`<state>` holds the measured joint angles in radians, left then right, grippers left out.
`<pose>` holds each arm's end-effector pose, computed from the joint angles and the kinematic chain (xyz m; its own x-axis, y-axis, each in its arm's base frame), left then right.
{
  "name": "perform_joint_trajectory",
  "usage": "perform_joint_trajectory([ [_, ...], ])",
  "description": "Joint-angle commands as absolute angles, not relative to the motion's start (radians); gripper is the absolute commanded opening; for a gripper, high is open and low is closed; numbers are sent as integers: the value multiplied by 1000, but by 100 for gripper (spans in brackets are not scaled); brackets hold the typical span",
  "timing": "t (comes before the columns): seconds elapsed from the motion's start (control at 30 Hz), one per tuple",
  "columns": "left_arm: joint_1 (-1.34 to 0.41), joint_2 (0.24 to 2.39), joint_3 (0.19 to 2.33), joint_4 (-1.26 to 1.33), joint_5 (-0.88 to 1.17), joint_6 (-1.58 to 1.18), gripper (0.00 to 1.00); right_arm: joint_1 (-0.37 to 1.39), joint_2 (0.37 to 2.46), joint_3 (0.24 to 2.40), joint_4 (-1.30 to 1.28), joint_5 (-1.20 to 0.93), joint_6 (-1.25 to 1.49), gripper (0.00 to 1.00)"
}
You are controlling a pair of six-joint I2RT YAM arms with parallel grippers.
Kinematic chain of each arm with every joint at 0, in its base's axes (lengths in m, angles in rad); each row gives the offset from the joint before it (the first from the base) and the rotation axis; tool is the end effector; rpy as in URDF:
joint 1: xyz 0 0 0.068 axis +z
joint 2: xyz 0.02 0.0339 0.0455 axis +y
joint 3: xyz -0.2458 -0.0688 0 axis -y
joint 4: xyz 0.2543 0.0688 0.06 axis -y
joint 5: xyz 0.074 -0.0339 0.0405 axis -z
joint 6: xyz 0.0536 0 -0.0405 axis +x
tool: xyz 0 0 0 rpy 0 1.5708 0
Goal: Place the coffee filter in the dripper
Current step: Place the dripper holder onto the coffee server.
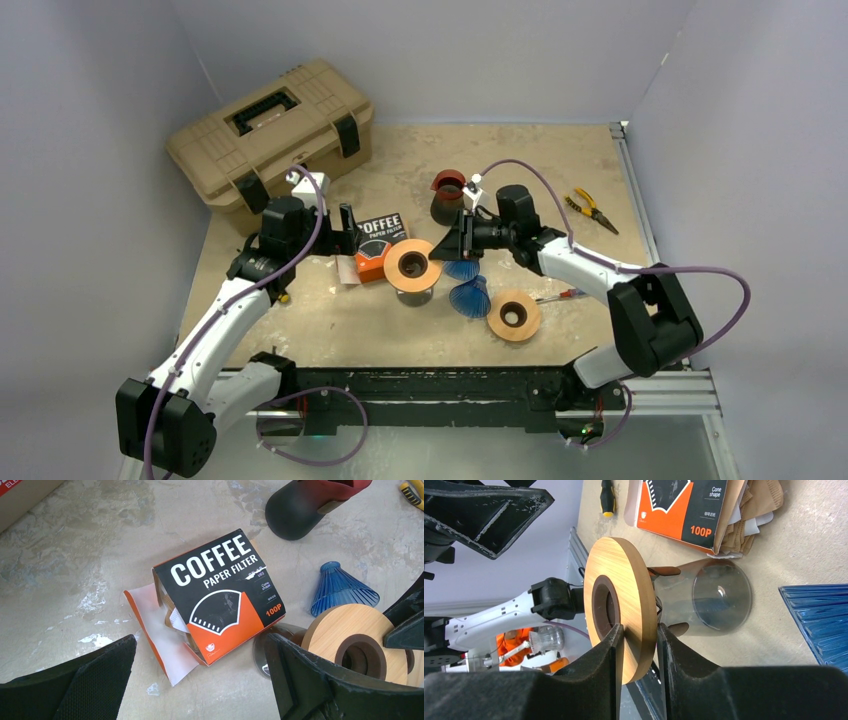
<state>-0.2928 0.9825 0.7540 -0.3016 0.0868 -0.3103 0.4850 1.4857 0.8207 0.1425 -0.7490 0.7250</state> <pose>0.2426 -0.0780 0.2544 -0.5707 -0.1457 -0.8082 0.1942 0.9323 -0.3052 0.2788 0.1882 0.1922 -0.9030 0.0731 -0.4233 -0.3535 0.4333 0.8290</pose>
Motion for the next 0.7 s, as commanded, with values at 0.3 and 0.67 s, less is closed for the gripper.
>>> perform_joint_trajectory([
  [0.3, -287, 968, 767, -271, 99, -290, 99, 492, 1440, 860, 88, -652, 648, 66],
  [0.67, -287, 956, 767, -272, 91, -291, 99, 492, 1334, 868, 2, -539, 599, 78],
])
